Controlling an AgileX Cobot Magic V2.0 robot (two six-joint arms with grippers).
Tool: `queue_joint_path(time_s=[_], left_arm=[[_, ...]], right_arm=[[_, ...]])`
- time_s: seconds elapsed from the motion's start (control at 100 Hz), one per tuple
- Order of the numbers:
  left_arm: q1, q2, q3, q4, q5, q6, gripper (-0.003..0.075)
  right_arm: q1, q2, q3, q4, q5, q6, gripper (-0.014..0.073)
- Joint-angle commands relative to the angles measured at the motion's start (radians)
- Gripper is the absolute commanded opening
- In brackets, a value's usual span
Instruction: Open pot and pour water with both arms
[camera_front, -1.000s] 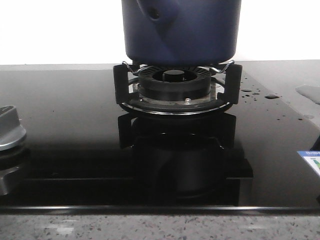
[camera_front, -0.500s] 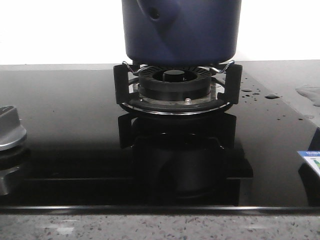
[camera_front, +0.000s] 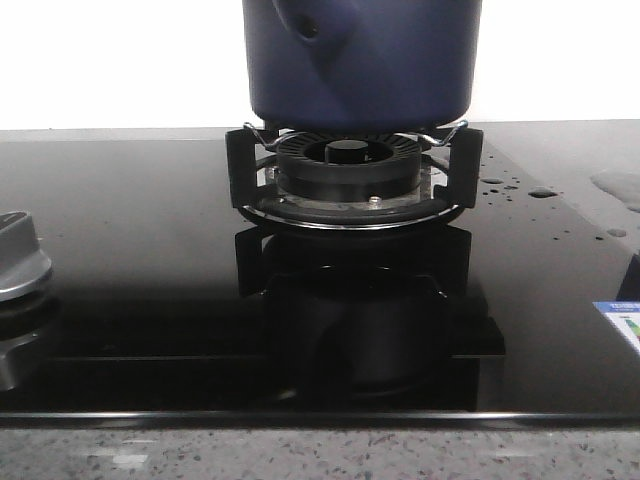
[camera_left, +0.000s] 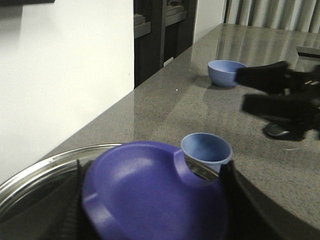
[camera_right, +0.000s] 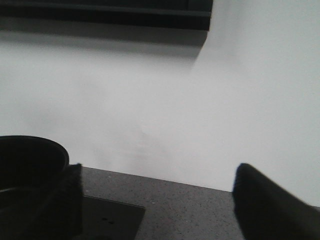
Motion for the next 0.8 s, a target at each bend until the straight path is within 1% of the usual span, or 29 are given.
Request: queue_joint_path(time_s=[0.0, 0.01, 0.04, 0.06, 0.09, 0.11, 0.35, 0.48, 0.79], left_arm=[[-0.009, 0.008, -0.071, -0.121, -0.001, 0.010, 0.0295], [-0.009, 0.012, -0.073, -0.121, -0.001, 0.010, 0.0295], [-0.009, 0.026, -0.084, -0.121, -0.001, 0.010, 0.0295], [-0.009, 0.036, -0.092, -0.121, 0.001, 0.010, 0.0295], [-0.009, 0.052, -0.102, -0.124, 0.003, 0.010, 0.0295], [-0.009, 0.059, -0.109, -0.124, 0.003, 0.010, 0.0295], [-0.042, 0.160, -0.161, -0.122, 0.007, 0.012, 0.0295], [-0.065, 0.192, -0.162, -0.122, -0.001, 0.053, 0.0295], [-0.065, 0.230, -0.163, -0.161, -0.050, 0.055, 0.0295]], right_arm=[[0.022, -0.035, -0.038, -0.005, -0.005, 0.034, 0.0266], [0.027, -0.037, -0.038, -0.008, 0.000, 0.034, 0.0242], [0.035, -0.050, -0.038, -0.030, 0.012, 0.034, 0.0122], [0.040, -0.055, -0.038, -0.040, 0.018, 0.034, 0.0076], [0.045, -0.067, -0.038, -0.067, 0.022, 0.034, -0.0033], [0.048, -0.073, -0.038, -0.080, 0.028, 0.036, -0.0070], [0.054, -0.107, -0.038, -0.104, 0.037, 0.036, -0.0064], [0.054, -0.107, -0.038, -0.120, 0.046, 0.036, -0.0064], [0.054, -0.107, -0.038, -0.120, 0.049, 0.036, -0.0064]])
